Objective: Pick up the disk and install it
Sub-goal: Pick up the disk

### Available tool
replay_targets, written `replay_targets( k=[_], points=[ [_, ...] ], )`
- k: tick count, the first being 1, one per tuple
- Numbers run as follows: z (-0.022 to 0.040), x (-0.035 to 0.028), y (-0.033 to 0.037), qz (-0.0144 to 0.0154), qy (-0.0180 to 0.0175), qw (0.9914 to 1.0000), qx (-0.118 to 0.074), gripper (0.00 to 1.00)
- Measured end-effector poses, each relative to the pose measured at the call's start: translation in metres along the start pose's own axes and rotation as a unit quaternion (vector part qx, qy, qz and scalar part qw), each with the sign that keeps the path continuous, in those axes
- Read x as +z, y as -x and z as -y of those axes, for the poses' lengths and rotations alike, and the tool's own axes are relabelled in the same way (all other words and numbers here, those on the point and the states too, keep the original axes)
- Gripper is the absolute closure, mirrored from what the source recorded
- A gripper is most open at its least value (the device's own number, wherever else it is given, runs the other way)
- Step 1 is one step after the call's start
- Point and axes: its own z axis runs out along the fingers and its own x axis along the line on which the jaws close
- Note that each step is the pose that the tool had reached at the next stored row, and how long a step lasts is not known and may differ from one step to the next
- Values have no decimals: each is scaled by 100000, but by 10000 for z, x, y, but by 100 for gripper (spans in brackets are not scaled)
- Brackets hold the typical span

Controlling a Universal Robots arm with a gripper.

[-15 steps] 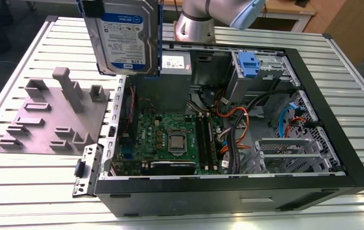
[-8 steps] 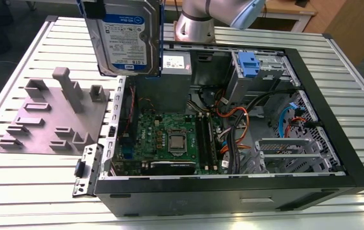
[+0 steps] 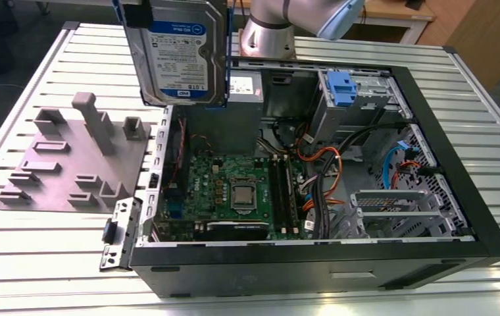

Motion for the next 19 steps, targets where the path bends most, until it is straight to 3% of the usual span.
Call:
replay_targets(
  k=[9,19],
  points=[
    [24,4,-57,8,-7,100000,-2,64],
    [177,7,-60,2,2,100000,-3,64]
  ],
)
